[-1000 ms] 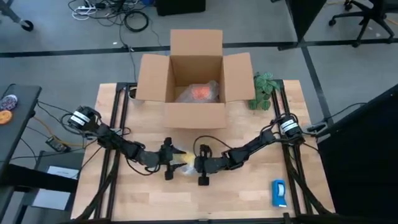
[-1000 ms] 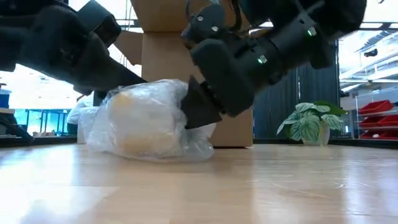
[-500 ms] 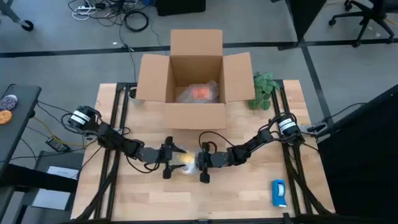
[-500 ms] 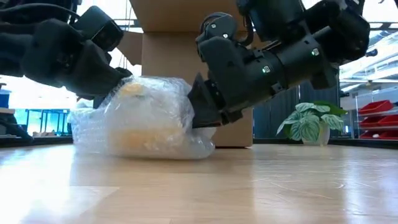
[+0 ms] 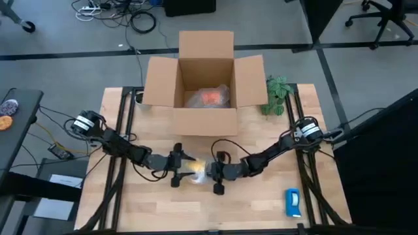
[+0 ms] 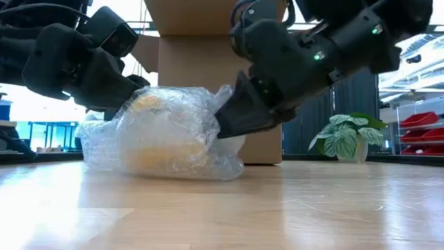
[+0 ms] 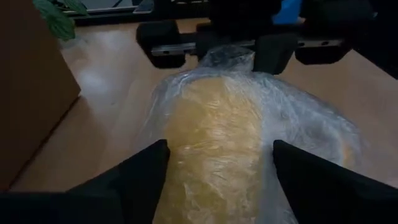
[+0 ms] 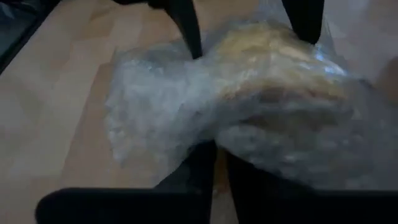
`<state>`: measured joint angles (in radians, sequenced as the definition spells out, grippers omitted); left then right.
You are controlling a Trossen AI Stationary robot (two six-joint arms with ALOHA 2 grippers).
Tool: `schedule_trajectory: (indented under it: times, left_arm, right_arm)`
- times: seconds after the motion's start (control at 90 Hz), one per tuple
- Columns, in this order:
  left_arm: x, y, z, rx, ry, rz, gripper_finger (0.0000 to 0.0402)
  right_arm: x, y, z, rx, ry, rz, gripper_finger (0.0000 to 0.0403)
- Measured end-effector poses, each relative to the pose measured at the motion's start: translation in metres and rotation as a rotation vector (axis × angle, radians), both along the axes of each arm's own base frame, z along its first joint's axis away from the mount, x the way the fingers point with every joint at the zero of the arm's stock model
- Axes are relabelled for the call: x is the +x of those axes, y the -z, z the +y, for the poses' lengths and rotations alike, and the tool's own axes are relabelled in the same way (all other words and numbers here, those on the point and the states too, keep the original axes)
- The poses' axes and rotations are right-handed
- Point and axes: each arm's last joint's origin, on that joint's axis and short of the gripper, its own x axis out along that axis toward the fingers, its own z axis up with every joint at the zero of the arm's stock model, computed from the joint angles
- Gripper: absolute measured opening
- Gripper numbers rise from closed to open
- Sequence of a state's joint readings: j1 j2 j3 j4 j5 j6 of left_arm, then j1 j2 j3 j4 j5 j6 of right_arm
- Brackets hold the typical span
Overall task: Wrap mug
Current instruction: Wrap the yellow mug with the bubble wrap
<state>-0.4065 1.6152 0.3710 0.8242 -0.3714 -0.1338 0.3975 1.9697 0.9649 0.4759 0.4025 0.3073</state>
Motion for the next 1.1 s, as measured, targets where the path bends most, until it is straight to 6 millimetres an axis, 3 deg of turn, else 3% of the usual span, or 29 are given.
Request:
schedule_trajectory:
  times: [0.211,0.367,0.533,0.678,0.889,1.1]
  left_arm:
    - [0.000,0.000,0.000,-0.001,-0.002,0.000,0.0269]
    - [0.000,0.000,0.000,-0.002,-0.003,0.000,0.0269]
    - [0.000,0.000,0.000,0.001,-0.002,-0.003,0.0269]
    - [0.000,0.000,0.000,0.011,0.002,-0.002,0.0268]
    - [0.000,0.000,0.000,0.001,-0.005,-0.001,0.0268]
    - [-0.001,0.001,0.001,0.000,-0.001,0.003,0.0268]
  right_arm:
    - [-0.014,-0.015,0.011,0.021,-0.020,0.058,0.0005]
    - [-0.035,-0.034,0.019,0.006,0.004,0.134,0.0001]
    - [-0.050,-0.051,0.007,-0.125,0.160,0.159,0.0000]
    - [-0.029,-0.039,-0.007,-0.151,0.169,0.115,0.0000]
    - [0.009,0.001,-0.017,-0.042,0.042,-0.038,0.0000]
    - [0.036,0.028,-0.024,-0.021,0.069,-0.129,0.0000]
